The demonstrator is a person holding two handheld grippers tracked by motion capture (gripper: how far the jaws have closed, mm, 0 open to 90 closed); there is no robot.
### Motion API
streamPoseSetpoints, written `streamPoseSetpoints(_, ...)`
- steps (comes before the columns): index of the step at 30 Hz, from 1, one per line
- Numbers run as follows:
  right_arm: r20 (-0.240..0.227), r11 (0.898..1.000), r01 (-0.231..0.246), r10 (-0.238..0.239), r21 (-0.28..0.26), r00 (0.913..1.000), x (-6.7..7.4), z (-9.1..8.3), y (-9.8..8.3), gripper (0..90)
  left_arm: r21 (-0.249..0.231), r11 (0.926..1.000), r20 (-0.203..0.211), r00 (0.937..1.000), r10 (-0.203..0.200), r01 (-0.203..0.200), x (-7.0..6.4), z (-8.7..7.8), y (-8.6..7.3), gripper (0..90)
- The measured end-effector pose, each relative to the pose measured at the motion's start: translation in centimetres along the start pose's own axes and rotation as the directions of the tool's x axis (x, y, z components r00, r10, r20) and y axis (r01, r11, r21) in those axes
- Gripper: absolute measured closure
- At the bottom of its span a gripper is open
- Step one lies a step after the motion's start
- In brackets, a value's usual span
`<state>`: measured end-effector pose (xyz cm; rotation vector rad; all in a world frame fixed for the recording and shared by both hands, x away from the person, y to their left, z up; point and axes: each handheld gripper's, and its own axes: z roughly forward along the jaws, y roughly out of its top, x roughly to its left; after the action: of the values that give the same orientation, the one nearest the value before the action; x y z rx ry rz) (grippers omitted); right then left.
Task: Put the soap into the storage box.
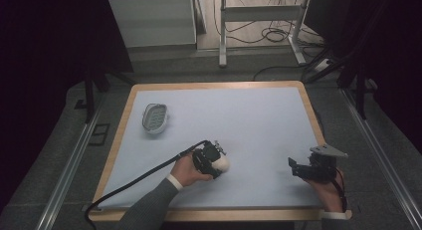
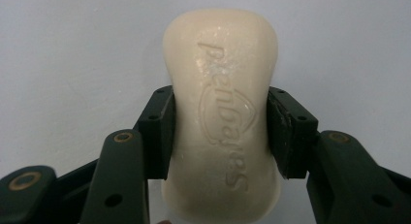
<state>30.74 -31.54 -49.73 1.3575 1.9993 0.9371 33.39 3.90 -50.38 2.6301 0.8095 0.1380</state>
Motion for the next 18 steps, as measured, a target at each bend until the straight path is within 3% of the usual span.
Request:
streamPoseSetpoints(7,0.002,1.0,-0.001,0.001,-0.001,1.0,-0.1,0.0,0.0,5.4,-0.033,0.9994,0.003,1.0,-0.007,0.007,0.8,-2.3,-0.1,49.5)
streamPoseSetpoints(9,0.004,1.0,-0.001,0.001,-0.003,1.0,-0.1,-0.1,0.0,5.4,-0.045,0.9989,-0.014,0.9998,-0.015,0.015,1.3,-3.2,-0.3,49.5)
streamPoseSetpoints(18,0.004,1.0,-0.001,0.001,0.001,1.0,-0.1,0.0,0.0,5.4,-0.072,0.9962,-0.02,0.9985,-0.051,0.049,2.6,-4.4,-0.8,49.5)
